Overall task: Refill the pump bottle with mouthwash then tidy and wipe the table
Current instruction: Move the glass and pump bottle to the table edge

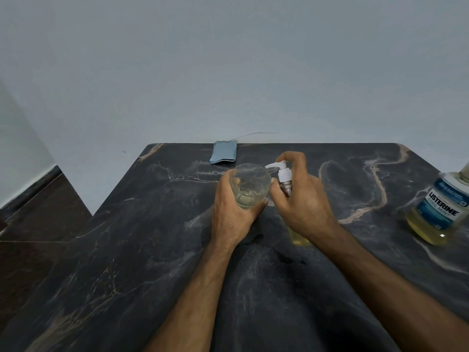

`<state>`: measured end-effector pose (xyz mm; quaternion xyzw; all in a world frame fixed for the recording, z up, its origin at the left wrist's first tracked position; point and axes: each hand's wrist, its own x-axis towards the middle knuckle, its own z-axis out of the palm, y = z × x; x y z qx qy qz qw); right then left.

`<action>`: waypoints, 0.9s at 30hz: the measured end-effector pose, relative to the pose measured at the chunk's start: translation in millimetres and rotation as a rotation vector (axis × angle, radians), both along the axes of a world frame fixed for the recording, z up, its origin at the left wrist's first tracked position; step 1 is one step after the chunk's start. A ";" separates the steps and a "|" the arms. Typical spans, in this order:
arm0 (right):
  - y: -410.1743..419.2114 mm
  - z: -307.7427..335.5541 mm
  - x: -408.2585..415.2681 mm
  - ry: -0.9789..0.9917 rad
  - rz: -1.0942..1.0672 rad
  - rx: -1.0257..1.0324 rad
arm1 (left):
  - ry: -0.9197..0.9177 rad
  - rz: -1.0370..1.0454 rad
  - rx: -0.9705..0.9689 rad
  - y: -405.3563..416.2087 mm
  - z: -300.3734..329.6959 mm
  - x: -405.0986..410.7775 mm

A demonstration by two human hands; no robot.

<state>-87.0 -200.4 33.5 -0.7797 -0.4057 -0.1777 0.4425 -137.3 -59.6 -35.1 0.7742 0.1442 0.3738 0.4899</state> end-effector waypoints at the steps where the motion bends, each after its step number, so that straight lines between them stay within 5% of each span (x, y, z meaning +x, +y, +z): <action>1: 0.6 -0.2 0.0 0.009 0.008 0.013 | 0.003 -0.001 -0.004 0.4 -0.6 0.2; 17: -30.8 -20.5 33.9 0.271 -0.022 0.141 | 0.072 0.149 -0.069 15.7 -1.9 0.6; 27: -32.2 -37.5 41.9 0.273 -0.018 0.175 | 0.121 0.124 -0.039 14.6 -5.1 1.1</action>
